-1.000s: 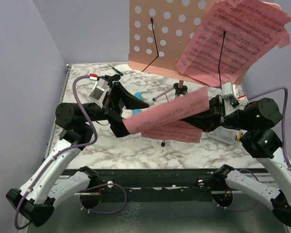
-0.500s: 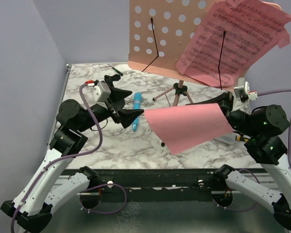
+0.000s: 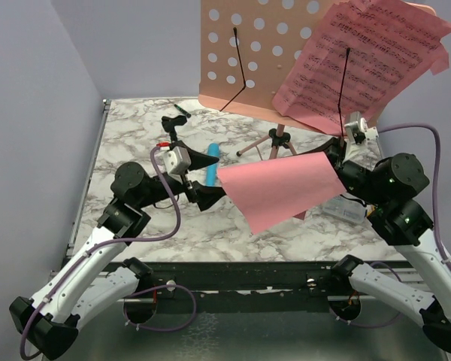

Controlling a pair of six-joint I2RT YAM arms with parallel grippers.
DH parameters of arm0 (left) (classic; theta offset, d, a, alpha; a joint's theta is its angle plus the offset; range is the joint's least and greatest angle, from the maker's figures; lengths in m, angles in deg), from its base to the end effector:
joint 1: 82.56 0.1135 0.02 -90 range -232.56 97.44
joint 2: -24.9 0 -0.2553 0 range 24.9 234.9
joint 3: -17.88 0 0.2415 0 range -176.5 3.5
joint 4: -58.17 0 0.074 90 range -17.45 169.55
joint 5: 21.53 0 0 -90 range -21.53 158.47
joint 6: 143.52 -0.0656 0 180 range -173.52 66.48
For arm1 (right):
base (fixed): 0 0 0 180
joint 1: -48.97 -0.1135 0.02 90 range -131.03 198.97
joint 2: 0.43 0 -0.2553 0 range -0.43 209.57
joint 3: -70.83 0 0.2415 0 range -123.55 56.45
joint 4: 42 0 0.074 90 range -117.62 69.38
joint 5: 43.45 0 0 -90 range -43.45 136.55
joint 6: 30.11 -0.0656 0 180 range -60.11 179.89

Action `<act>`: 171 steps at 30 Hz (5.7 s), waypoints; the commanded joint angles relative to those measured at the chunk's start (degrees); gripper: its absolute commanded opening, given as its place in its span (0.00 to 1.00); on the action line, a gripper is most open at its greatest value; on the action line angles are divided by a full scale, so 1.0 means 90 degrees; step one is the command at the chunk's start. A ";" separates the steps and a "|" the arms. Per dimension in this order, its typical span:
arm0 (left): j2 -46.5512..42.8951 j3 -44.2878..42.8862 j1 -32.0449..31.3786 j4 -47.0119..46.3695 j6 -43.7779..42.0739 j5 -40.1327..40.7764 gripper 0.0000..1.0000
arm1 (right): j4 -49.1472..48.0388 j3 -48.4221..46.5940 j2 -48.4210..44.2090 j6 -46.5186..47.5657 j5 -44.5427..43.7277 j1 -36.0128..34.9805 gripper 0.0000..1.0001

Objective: Set up the instrument practice props

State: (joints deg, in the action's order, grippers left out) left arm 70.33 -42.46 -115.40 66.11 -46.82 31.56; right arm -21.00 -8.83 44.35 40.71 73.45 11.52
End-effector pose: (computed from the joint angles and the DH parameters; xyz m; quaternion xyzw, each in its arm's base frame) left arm 0.1464 -0.1414 0.3729 0.3731 0.5588 -0.4377 0.5974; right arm 0.1134 0.1242 0.4632 -0.2760 0.5629 0.4895 0.6061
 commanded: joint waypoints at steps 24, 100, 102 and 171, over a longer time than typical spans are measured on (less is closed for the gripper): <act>-0.0057 -0.0550 -0.0268 -0.2283 0.1253 -0.0227 0.43 | -0.0245 0.0513 0.0416 -0.0503 0.0831 -0.0018 0.01; 0.1549 -0.3068 -0.0267 -0.0777 0.1249 0.2484 0.84 | 0.1484 -0.4078 0.0943 0.1017 -0.2072 -0.0018 0.01; 0.1773 -0.3320 -0.0267 -0.0778 0.1342 0.2500 0.82 | 0.1441 -0.4207 0.0987 0.1036 -0.2249 -0.0023 0.01; 0.2971 -0.3314 -0.0184 -0.3234 0.2610 0.1793 0.00 | 0.0883 -0.6157 0.3408 0.1071 -0.3276 -0.0019 0.01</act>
State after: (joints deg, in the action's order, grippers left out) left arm 97.98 -73.28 -117.02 40.32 -22.71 51.47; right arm -12.59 -61.94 73.31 50.50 44.09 11.52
